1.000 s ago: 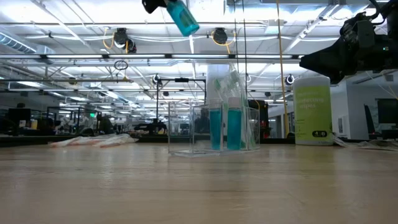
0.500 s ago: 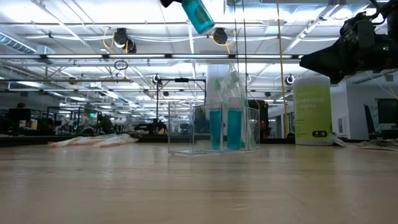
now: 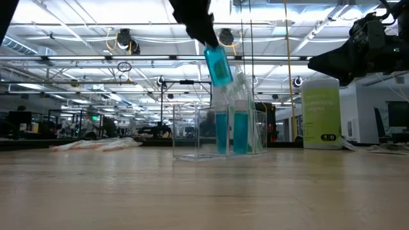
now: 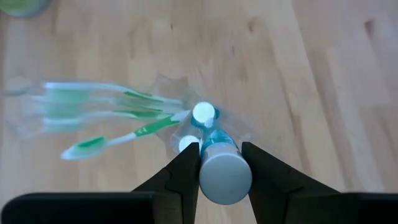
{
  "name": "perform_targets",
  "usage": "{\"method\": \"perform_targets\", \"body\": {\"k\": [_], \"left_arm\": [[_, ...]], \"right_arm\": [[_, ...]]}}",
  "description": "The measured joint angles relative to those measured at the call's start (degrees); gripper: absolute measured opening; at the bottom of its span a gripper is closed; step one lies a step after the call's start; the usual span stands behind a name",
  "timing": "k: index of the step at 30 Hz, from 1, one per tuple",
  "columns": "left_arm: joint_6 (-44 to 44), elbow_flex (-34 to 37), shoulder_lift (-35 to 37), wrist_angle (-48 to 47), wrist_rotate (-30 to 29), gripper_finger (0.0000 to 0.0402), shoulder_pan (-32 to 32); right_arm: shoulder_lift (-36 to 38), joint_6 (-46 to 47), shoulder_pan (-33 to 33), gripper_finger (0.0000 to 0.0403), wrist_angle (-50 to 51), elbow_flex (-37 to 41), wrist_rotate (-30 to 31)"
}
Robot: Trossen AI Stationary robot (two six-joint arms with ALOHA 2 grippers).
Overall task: Pick & Place toothbrushing station
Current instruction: Put the mouthwash bottle into the transparent organizer
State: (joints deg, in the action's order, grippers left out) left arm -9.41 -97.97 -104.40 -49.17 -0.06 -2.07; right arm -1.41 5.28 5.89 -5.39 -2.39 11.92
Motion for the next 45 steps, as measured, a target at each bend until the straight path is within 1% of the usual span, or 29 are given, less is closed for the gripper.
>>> {"method": "perform_targets", "body": {"k": [4, 9, 25, 29, 38, 45], "left_arm": [[-0.65, 0.00, -3.22, -0.07, -0.02, 0.0113, 0.00], [-0.85, 0.00, -5.14, -0.26, -0.02, 0.0113, 0.00], [0.54, 0.83, -5.18, 1.11, 0.37, 0.0113, -0.11], [0.37, 0.84, -5.15, 1.77, 1.48, 0.0113, -0.41], [-0.39, 0.90, -5.17, 2.73, 1.57, 0.0113, -0.96], [-0.89, 0.91, -6.61, 2.57, 1.56, 0.0113, -0.48]], "right_arm": [[0.00, 0.02, 0.01, 0.0098, 0.01, 0.00, 0.00], [0.01, 0.02, 0.02, 0.0098, -0.01, 0.00, 0.00], [0.01, 0.02, 0.02, 0.0098, 0.01, -0.02, 0.00], [0.01, 0.02, 0.01, 0.0098, 0.01, -0.02, 0.00], [0.00, 0.00, 0.02, 0.0098, 0.01, -0.02, 0.00], [0.01, 0.01, 0.01, 0.0098, 0.01, -0.02, 0.00]]}}
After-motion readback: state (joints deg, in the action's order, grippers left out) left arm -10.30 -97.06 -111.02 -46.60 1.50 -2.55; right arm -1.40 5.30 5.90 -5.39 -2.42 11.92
